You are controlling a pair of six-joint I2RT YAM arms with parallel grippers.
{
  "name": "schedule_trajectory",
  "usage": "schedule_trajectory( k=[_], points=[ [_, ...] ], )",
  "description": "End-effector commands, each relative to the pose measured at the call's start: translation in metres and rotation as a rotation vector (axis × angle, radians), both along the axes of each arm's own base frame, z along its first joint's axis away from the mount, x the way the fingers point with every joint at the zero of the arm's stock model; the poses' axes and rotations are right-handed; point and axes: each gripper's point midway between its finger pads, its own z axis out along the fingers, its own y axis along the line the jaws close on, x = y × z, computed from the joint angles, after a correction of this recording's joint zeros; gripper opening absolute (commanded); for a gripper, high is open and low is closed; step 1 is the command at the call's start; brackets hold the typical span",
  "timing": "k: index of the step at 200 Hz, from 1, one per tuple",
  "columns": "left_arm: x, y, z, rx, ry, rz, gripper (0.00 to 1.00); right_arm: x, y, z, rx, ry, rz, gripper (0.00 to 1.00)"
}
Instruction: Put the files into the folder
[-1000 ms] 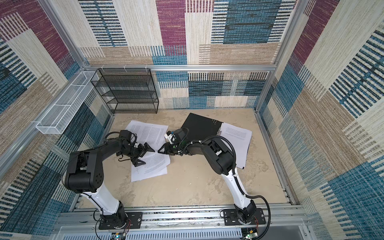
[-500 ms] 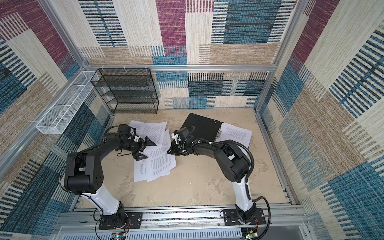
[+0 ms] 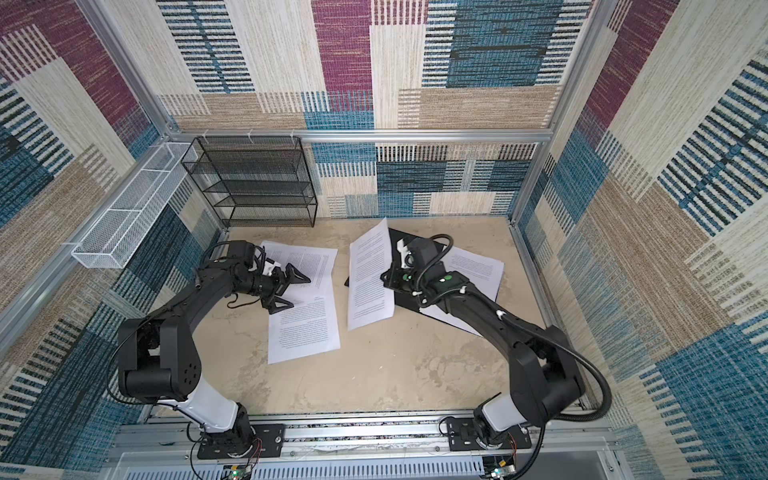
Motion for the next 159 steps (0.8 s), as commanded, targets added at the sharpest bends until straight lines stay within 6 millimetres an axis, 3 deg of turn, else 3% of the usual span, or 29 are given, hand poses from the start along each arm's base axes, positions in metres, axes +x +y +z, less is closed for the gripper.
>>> schedule_trajectory(
  k=[1,24,41,71,95,115,159],
  points=[
    [-0.004,0.002,-0.002,0.022,-0.015,-0.031,1.0,0.007,-0.069,0.003,-0.087,-0.022,-0.116,0.0],
    [-0.006,0.002,-0.004,0.029,-0.019,-0.047,1.0,0.007,-0.144,0.001,-0.065,-0.016,-0.25,0.0],
    [-0.007,0.002,-0.006,0.035,-0.016,-0.055,1.0,-0.002,-0.197,-0.012,-0.057,0.018,-0.35,0.0],
    [-0.01,0.001,-0.013,0.033,-0.009,-0.07,1.0,-0.028,-0.262,-0.041,-0.132,0.096,-0.512,0.0],
    [-0.01,-0.001,-0.018,0.022,-0.01,-0.071,1.0,-0.037,-0.286,-0.072,-0.219,0.169,-0.572,0.0],
    [-0.01,-0.002,-0.023,0.01,-0.005,-0.071,1.0,-0.033,-0.287,-0.093,-0.23,0.208,-0.553,0.0],
    [-0.01,-0.004,-0.025,-0.009,-0.009,-0.074,1.0,-0.026,-0.29,-0.113,-0.244,0.235,-0.528,0.0]
  ],
)
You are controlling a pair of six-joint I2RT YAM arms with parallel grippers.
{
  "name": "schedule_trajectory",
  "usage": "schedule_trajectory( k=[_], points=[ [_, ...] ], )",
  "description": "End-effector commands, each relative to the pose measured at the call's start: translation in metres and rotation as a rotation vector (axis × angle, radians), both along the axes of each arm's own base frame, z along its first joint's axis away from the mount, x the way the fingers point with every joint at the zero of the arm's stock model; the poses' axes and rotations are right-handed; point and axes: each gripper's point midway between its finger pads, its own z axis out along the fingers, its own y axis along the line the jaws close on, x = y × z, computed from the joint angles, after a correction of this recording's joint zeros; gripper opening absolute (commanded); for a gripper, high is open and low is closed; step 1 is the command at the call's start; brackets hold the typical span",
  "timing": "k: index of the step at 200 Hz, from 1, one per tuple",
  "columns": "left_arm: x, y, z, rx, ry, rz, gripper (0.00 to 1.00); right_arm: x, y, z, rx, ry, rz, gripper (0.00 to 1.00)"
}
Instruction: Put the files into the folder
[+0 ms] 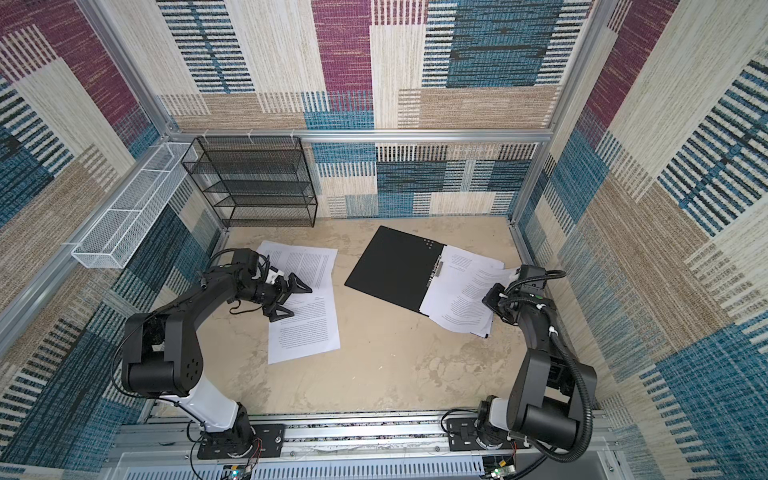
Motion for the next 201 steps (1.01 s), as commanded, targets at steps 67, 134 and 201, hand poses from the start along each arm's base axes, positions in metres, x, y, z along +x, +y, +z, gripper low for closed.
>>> schedule_trajectory(
  k=[67,134,201],
  points=[
    [0.001,-0.005,0.001,-0.041,-0.03,-0.019,1.0,0.026,-0.017,-0.022,-0.084,0.033,0.035,0.0],
    [0.002,-0.009,0.009,-0.071,-0.06,-0.033,1.0,0.043,-0.012,-0.035,-0.079,0.054,0.085,0.0],
    [0.001,-0.044,0.038,-0.206,-0.17,-0.13,1.0,0.05,-0.007,-0.034,-0.131,0.071,0.132,0.0]
  ],
)
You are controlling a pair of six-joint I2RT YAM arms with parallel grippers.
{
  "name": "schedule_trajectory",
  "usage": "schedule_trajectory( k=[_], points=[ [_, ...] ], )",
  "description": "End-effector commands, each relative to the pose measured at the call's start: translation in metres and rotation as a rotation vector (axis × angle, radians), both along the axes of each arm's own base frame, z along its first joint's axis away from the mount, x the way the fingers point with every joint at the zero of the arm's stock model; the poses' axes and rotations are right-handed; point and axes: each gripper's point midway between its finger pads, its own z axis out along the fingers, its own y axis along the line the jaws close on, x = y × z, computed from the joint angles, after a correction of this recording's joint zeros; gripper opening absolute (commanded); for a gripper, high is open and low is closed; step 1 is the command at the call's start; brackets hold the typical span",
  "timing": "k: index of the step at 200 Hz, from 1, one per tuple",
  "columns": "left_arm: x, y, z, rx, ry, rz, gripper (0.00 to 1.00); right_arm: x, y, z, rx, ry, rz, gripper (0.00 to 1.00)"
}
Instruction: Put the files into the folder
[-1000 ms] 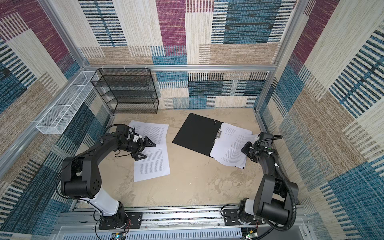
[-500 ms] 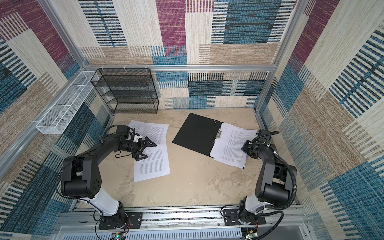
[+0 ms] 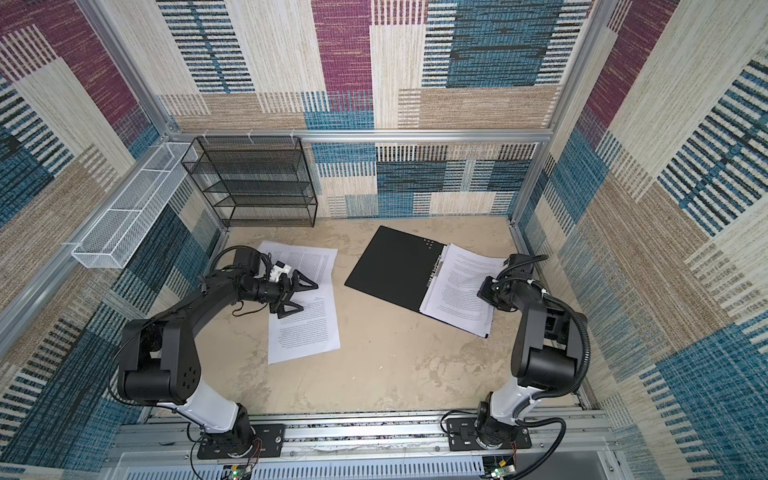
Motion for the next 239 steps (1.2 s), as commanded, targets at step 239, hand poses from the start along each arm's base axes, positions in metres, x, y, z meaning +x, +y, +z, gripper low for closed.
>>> schedule_trajectory(
  k=[239],
  points=[
    [0.002,-0.012,-0.001,-0.08,0.003,-0.027,1.0,0.016,0.014,0.02,-0.109,-0.017,0.075,0.02]
  ],
)
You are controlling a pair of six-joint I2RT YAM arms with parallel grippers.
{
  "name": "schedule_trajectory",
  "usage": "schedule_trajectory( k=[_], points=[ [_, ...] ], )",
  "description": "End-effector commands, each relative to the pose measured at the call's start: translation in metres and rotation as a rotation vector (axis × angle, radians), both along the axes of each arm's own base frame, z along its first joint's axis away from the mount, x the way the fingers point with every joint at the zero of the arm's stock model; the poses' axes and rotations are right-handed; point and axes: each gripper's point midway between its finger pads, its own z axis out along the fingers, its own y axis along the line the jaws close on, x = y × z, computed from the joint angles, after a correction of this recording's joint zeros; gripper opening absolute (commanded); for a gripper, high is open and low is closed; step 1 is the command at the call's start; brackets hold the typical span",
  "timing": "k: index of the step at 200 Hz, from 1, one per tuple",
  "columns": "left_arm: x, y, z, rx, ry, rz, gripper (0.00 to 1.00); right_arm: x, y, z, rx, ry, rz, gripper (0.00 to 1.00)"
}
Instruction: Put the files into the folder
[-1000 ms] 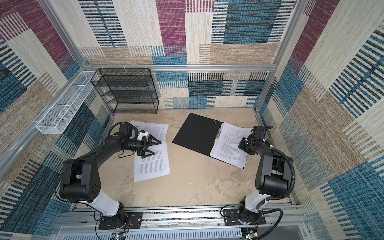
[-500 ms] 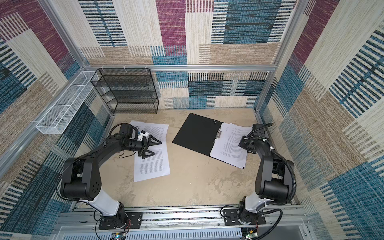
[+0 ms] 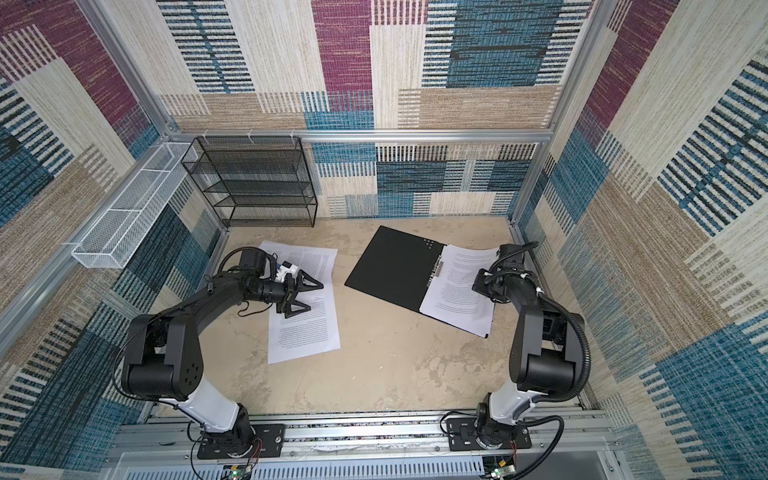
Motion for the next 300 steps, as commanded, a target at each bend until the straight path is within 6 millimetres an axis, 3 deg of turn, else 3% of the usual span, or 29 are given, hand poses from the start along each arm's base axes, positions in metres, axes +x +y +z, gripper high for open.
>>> schedule_trajectory(
  k=[1,71,141,280,300],
  points=[
    [0.001,-0.002,0.003,-0.022,-0.005,-0.005,1.0,0.003,0.003,0.0,-0.002,-0.002,0.024,0.02],
    [0.001,-0.001,0.0,-0.024,0.006,-0.002,1.0,0.005,0.01,-0.005,-0.005,0.008,0.061,0.03],
    [0.002,0.0,-0.003,-0.025,0.021,0.004,1.0,0.0,0.003,-0.004,-0.069,0.024,0.056,0.05],
    [0.002,0.001,-0.007,-0.034,0.039,0.011,1.0,-0.001,0.001,-0.011,-0.178,0.078,0.071,0.15],
    [0.002,0.001,-0.007,-0.034,0.04,0.013,1.0,-0.002,0.002,-0.011,-0.177,0.076,0.074,0.2]
  ],
)
